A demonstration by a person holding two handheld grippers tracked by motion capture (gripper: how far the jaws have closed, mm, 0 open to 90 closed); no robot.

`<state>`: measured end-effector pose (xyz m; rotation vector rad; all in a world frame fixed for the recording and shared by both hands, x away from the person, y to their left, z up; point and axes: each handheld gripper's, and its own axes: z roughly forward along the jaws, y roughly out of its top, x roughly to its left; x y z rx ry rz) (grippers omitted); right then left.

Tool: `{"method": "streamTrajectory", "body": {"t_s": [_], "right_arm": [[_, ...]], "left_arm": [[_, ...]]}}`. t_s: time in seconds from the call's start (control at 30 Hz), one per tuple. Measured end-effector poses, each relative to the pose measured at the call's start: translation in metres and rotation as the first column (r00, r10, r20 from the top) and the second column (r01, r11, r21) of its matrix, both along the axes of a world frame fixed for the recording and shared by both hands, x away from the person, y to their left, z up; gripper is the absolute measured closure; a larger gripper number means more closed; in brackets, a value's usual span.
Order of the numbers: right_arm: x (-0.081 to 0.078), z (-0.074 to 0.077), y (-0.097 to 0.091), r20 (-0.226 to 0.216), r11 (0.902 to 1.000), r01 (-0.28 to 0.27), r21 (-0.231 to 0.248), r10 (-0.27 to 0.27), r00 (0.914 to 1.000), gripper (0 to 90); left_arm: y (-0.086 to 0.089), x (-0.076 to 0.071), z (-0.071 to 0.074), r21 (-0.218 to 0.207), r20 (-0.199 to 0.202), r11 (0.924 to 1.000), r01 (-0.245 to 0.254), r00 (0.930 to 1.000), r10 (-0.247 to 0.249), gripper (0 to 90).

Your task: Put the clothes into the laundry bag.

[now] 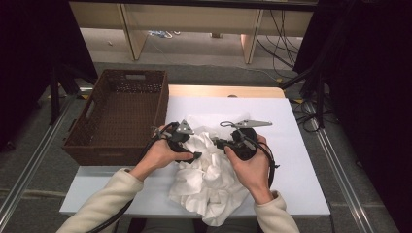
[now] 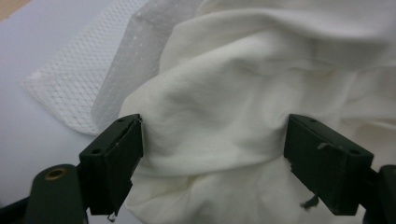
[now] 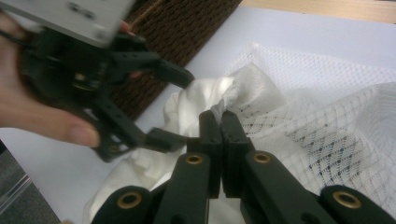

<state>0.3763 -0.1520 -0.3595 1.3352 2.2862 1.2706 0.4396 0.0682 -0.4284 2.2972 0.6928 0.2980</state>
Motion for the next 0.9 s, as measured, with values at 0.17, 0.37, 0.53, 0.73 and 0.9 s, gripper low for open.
{"method": "streamTrajectory", "body": {"t_s": [0.17, 0.37, 0.53, 0.73, 0.9], "right_arm": [[0.0, -0.001, 0.0, -0.014, 0.9999, 0.006, 0.011, -0.006, 0.9999, 90.0], [0.0, 0.0, 0.0, 0.002, 1.0, 0.0, 0.0, 0.0, 1.0, 90.0], [0.0, 0.001, -0.001, 0.003, 0.9998, 0.017, 0.008, -0.017, 0.9999, 90.0], [0.0, 0.002, -0.001, 0.001, 0.9993, 0.037, 0.006, -0.037, 0.9993, 90.0], [-0.001, 0.003, -0.003, 0.016, 0.9987, 0.049, 0.009, -0.049, 0.9987, 90.0]], "left_arm": [[-0.002, 0.012, -0.011, 0.005, -0.041, 0.9995, 0.03, 0.9987, -0.03, 33.8], [-0.004, 0.011, -0.009, 0.036, -0.064, 0.997, 0.069, 0.9957, -0.067, 65.5], [-0.002, 0.002, 0.001, -0.001, -0.071, 0.9993, 0.038, 0.9968, -0.038, 82.9], [0.0, -0.017, 0.017, -0.049, -0.057, 0.9985, 0.024, 0.998, -0.027, 84.4], [0.001, -0.036, 0.036, -0.073, -0.017, 0.9962, 0.048, 0.9986, -0.05, 84.6]]}}
